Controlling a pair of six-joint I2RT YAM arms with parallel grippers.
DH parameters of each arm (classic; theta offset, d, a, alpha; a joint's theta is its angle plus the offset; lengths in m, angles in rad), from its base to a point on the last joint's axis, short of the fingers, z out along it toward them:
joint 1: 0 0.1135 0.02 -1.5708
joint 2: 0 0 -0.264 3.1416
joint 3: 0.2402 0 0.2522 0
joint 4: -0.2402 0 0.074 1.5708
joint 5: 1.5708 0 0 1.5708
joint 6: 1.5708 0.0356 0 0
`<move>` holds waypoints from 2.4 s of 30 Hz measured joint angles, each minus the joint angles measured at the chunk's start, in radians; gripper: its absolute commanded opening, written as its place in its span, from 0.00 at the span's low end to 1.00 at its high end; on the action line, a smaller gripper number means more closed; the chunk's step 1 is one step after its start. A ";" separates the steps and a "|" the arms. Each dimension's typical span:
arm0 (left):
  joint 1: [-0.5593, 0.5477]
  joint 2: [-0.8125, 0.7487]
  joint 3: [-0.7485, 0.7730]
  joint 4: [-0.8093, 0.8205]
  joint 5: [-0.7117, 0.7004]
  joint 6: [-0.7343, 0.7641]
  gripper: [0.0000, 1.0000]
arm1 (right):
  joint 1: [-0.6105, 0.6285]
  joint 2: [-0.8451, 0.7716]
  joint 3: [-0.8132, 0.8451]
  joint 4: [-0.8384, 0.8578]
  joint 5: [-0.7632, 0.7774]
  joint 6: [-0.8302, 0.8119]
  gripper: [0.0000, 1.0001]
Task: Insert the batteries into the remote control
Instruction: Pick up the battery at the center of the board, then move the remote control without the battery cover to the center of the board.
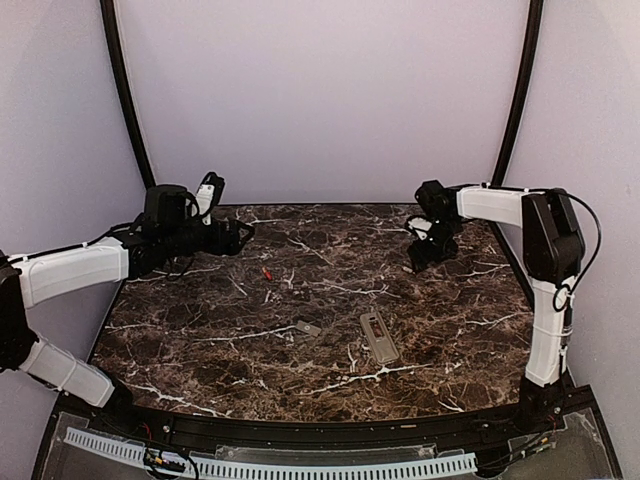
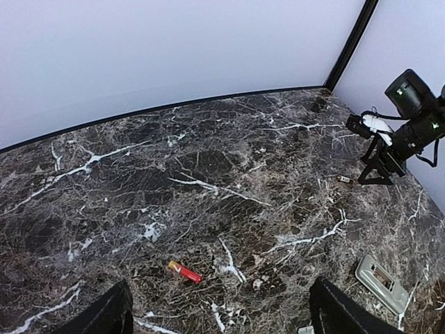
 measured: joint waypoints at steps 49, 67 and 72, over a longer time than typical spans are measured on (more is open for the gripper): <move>0.002 0.000 -0.001 0.033 0.088 0.000 0.81 | 0.080 -0.066 -0.136 0.130 -0.230 -0.055 0.00; -0.013 -0.077 -0.066 0.161 0.284 0.024 0.75 | 0.370 -0.634 -0.410 0.475 -0.753 -0.328 0.00; -0.042 -0.100 -0.072 0.163 0.340 0.066 0.75 | 0.400 -0.674 -0.433 0.537 -0.788 -0.393 0.00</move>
